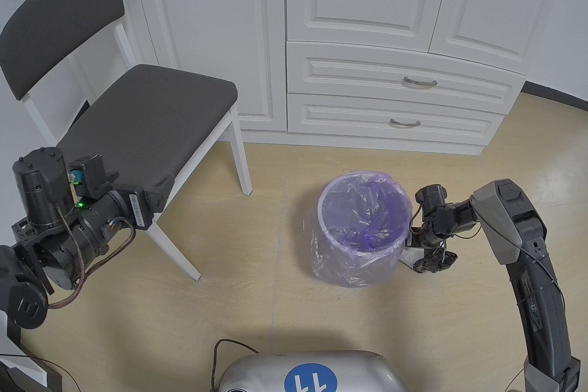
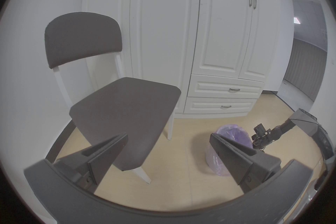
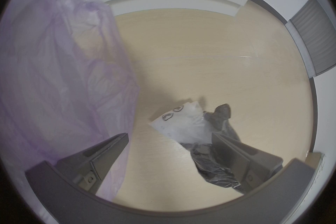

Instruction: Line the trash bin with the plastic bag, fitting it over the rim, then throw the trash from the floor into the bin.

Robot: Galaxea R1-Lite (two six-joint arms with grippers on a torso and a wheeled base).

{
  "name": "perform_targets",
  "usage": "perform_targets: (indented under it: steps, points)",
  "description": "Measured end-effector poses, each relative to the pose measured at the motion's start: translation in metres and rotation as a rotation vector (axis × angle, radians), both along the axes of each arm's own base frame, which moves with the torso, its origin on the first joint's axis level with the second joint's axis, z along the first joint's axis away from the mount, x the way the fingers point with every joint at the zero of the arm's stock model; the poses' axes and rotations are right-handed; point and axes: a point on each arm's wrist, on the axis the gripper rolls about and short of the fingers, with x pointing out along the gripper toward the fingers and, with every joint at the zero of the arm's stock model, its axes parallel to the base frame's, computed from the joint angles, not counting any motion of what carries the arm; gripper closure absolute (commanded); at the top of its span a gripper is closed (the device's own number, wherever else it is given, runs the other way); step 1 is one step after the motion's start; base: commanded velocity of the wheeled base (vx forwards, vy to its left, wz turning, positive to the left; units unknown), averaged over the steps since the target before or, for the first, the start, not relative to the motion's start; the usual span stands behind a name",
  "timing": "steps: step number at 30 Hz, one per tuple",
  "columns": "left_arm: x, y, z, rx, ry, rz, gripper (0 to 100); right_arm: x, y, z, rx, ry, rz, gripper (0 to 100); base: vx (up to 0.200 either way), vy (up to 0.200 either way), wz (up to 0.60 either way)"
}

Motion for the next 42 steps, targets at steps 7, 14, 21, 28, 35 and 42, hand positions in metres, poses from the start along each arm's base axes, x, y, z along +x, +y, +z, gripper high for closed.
perform_targets:
  steps: [7, 14, 21, 28, 35, 42]
  points:
    - [0.022, -0.035, -0.012, 0.014, 0.026, -0.084, 0, -0.007, -0.001, -0.001, -0.008, 0.046, 0.003, 0, 0.0, 0.0, 0.0]
    - [0.062, -0.088, -0.032, 0.052, 0.076, -0.174, 0, -0.016, -0.009, 0.017, -0.016, 0.076, -0.005, 0, 0.0, 0.0, 0.0]
    - [0.107, -0.141, -0.048, 0.1, 0.145, -0.236, 0, -0.022, -0.027, 0.043, -0.019, 0.06, -0.032, 0, 0.0, 0.0, 0.0]
    - [0.149, -0.186, -0.082, 0.163, 0.249, -0.271, 0, -0.025, -0.041, 0.068, -0.028, 0.03, -0.045, 0, 0.0, 0.0, 0.0]
    - [0.18, -0.218, -0.141, 0.229, 0.366, -0.295, 0, -0.026, -0.055, 0.083, -0.03, 0.0, -0.058, 0, 0.0, 0.0, 0.0]
    - [0.191, -0.226, -0.185, 0.258, 0.441, -0.296, 0, -0.021, -0.075, 0.081, 0.028, -0.011, -0.045, 0, 0.0, 0.0, 0.0]
